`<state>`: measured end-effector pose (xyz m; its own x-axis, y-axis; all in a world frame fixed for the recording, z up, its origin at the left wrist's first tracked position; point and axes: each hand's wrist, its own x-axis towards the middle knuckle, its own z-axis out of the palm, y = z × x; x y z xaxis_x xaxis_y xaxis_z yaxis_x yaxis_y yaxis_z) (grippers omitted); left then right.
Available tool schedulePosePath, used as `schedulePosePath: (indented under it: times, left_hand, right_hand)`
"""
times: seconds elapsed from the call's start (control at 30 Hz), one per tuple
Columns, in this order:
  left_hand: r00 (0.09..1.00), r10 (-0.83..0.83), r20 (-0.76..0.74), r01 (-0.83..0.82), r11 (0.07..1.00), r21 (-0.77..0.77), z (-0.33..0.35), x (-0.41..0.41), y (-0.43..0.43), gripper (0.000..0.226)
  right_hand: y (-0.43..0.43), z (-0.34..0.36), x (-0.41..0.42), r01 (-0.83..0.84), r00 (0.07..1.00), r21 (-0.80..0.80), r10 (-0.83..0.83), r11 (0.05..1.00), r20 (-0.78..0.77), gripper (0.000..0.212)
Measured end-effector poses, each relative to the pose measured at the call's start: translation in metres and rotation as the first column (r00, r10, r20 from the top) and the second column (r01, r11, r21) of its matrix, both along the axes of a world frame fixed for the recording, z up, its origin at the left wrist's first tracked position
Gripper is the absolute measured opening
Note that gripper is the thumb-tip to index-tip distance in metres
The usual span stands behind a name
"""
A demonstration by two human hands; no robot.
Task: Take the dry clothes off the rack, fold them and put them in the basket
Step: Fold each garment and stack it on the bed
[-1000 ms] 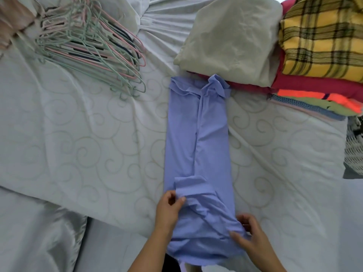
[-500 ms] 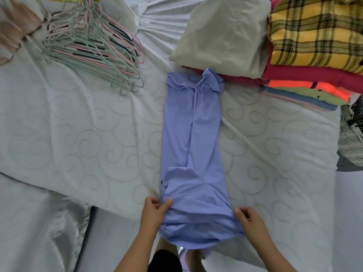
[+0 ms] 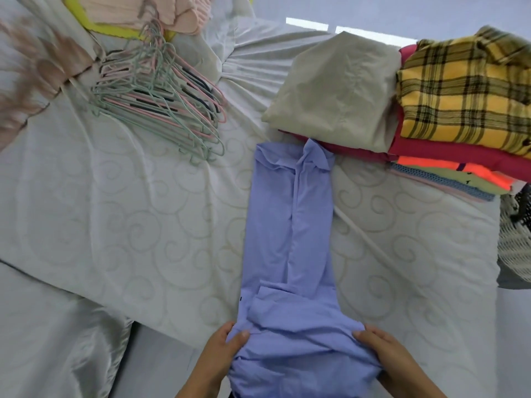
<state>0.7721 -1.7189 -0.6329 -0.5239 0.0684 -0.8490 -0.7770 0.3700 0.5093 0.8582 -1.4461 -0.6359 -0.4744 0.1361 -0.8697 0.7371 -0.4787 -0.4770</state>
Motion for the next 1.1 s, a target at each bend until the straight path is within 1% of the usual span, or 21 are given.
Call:
schedulePosePath:
  times: [0.03, 0.07, 0.17, 0.27, 0.33, 0.37, 0.4, 0.43, 0.47, 0.5, 0.53, 0.57, 0.6, 0.67, 0.7, 0.77, 0.8, 0.87, 0.9, 1.0, 1.1]
  left_hand:
    - [0.999, 0.04, 0.028, -0.041, 0.999, 0.031, 0.003, -0.01, 0.002, 0.014]
    - [0.995, 0.073, 0.066, -0.079, 0.993, 0.089, 0.005, -0.021, 0.005, 0.007]
    - [0.973, 0.156, 0.169, -0.197, 0.945, 0.261, 0.016, -0.061, 0.019, 0.022]
    - [0.924, 0.217, 0.314, -0.321, 0.887, 0.332, 0.015, -0.126, 0.041, 0.029]
    - [0.89, 0.256, 0.378, -0.416, 0.797, 0.438, 0.015, -0.179, 0.062, 0.042]
    - [0.858, 0.323, 0.401, -0.495, 0.728, 0.475, 0.016, -0.205, 0.072, 0.042]
    - [0.824, 0.402, 0.398, -0.561, 0.677, 0.476, 0.015, -0.229, 0.079, 0.044]
    - [0.8, 0.475, 0.367, -0.6, 0.655, 0.46, 0.011, -0.249, 0.087, 0.046]
    - [0.816, 0.514, 0.266, -0.578, 0.71, 0.402, 0.0, -0.261, 0.09, 0.044]
    - [0.874, 0.47, 0.127, -0.486, 0.825, 0.29, -0.009, -0.265, 0.093, 0.042]
    - [0.948, 0.316, -0.033, -0.312, 0.946, 0.091, -0.023, -0.261, 0.091, 0.042]
    - [0.979, 0.143, -0.147, -0.16, 0.981, -0.108, -0.038, -0.252, 0.091, 0.042]
    - [0.981, 0.033, -0.192, -0.075, 0.973, -0.218, -0.05, -0.238, 0.092, 0.042]
    - [0.974, -0.019, -0.225, -0.032, 0.975, -0.219, -0.063, -0.215, 0.095, 0.039]
    - [0.973, -0.011, -0.231, -0.039, 0.977, -0.21, -0.068, -0.207, 0.097, 0.039]
    - [0.972, 0.003, -0.235, -0.056, 0.973, -0.222, -0.071, -0.199, 0.099, 0.037]
    - [0.975, 0.009, -0.223, -0.058, 0.976, -0.21, -0.069, -0.198, 0.099, 0.031]
    - [0.97, 0.011, -0.244, -0.049, 0.987, -0.151, -0.061, -0.191, 0.095, 0.015]
    - [0.963, 0.007, -0.27, -0.036, 0.994, -0.104, -0.054, -0.187, 0.092, 0.009]
    - [0.95, 0.026, -0.31, -0.023, 1.0, 0.015, -0.033, -0.161, 0.074, 0.015]
    - [0.959, 0.0, -0.282, -0.007, 1.0, -0.022, -0.028, -0.12, 0.052, 0.025]
  right_hand:
    - [0.004, 0.001, -0.01, 0.02, 1.0, -0.022, -0.02, 1.0, 0.005, 0.008]
    - [0.009, 0.002, -0.02, 0.053, 0.999, -0.058, -0.053, 0.997, 0.011, 0.014]
    - [0.025, 0.005, -0.058, 0.122, 0.992, -0.174, -0.12, 0.977, 0.024, 0.027]
    - [0.049, 0.006, -0.121, 0.197, 0.98, -0.226, -0.192, 0.954, 0.043, 0.013]
    - [0.066, 0.009, -0.174, 0.189, 0.977, -0.278, -0.208, 0.942, -0.039, 0.047]
    - [0.075, 0.008, -0.2, 0.26, 0.95, -0.315, -0.301, 0.913, -0.086, 0.062]
    - [0.083, 0.007, -0.224, 0.345, 0.904, -0.351, -0.409, 0.87, -0.124, 0.069]
    - [0.088, 0.01, -0.247, 0.419, 0.856, -0.353, -0.493, 0.836, -0.154, 0.067]
    - [0.089, 0.01, -0.261, 0.48, 0.824, -0.302, -0.542, 0.824, -0.168, 0.054]
    - [0.087, 0.004, -0.267, 0.504, 0.83, -0.175, -0.531, 0.846, -0.17, 0.031]
    - [0.082, -0.005, -0.267, 0.452, 0.881, -0.033, -0.452, 0.891, -0.143, 0.013]
    - [0.075, -0.018, -0.26, 0.344, 0.938, 0.1, -0.336, 0.934, -0.087, 0.014]
    - [0.066, -0.031, -0.249, 0.197, 0.98, 0.205, -0.193, 0.959, -0.036, 0.016]
    - [0.044, -0.056, -0.226, -0.027, 1.0, 0.352, 0.025, 0.936, 0.01, 0.013]
    - [0.034, -0.064, -0.216, -0.078, 0.997, 0.419, 0.068, 0.905, 0.037, 0.013]
    - [0.02, -0.075, -0.205, -0.039, 0.999, 0.514, 0.029, 0.857, 0.029, 0.024]
    - [0.013, -0.074, -0.202, 0.002, 1.0, 0.518, -0.006, 0.856, 0.006, 0.019]
    - [0.005, -0.07, -0.195, 0.013, 1.0, 0.498, -0.01, 0.867, -0.009, 0.005]
    - [0.005, -0.069, -0.189, 0.015, 1.0, 0.486, -0.014, 0.874, -0.006, 0.005]
    - [0.004, -0.064, -0.154, 0.074, 0.997, 0.394, -0.079, 0.916, -0.004, 0.01]
    - [-0.008, -0.072, -0.095, 0.063, 0.988, 0.241, -0.095, 0.968, 0.124, 0.016]
